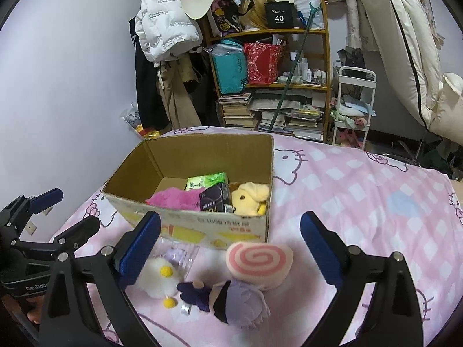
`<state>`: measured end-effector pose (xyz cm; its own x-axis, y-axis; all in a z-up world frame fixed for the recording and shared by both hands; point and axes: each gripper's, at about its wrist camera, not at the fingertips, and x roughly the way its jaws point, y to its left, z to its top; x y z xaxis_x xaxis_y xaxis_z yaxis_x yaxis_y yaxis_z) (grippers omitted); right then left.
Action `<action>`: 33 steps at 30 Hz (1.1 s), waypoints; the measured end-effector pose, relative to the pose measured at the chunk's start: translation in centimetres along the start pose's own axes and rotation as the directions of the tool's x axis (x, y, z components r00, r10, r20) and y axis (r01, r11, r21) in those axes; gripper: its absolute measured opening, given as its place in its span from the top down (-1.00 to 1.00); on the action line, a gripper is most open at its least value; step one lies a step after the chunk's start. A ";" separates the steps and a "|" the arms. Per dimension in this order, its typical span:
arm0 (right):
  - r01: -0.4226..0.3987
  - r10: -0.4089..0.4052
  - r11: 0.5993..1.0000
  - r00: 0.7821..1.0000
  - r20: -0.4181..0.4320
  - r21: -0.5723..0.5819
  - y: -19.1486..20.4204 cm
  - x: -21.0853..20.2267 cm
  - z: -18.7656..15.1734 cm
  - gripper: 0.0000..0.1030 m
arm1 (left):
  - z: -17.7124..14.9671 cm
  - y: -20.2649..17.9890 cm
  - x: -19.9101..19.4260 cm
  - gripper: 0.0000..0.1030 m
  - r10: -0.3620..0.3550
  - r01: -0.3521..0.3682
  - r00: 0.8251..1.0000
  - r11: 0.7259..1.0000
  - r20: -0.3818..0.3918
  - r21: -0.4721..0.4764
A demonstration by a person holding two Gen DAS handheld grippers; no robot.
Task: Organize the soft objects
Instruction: 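Move both open tools back toward the remaining plush items on the bedspread, then lower the left tool onto the white chick plush while the right tool lowers onto the purple-haired doll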
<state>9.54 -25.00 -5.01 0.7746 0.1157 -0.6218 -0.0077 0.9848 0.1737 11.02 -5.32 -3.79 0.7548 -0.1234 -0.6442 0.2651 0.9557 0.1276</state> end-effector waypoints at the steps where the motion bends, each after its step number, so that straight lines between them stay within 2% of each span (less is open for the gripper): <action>1: 0.002 -0.002 1.000 1.000 -0.002 0.003 0.0 -0.2 -0.2 -0.97 | -0.1 0.0 -0.1 -0.80 -0.004 0.004 1.000 1.000 -0.005 -0.001; 16: 0.034 -0.032 0.998 0.999 -0.030 0.054 -0.1 -2.0 -1.9 -0.97 | -1.7 -0.9 -1.5 -0.80 -0.048 0.049 0.998 0.999 -0.032 0.018; 21: 0.054 -0.047 0.995 0.996 -0.082 0.083 -0.6 -1.3 -2.3 -0.97 | -1.8 -0.6 -1.3 -0.80 -0.052 0.052 0.998 0.999 -0.040 0.004; 33: 0.058 -0.046 0.992 0.993 -0.105 0.109 -1.1 -0.7 -2.9 -0.97 | -2.0 -0.9 0.4 -0.80 -0.064 0.065 0.994 0.998 -0.085 0.010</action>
<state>7.20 -25.83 -6.98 0.7030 0.0830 -0.7063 0.1061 0.9698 0.2195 9.92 -5.69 -5.70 0.6823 -0.1608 -0.7132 0.3196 0.9430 0.0931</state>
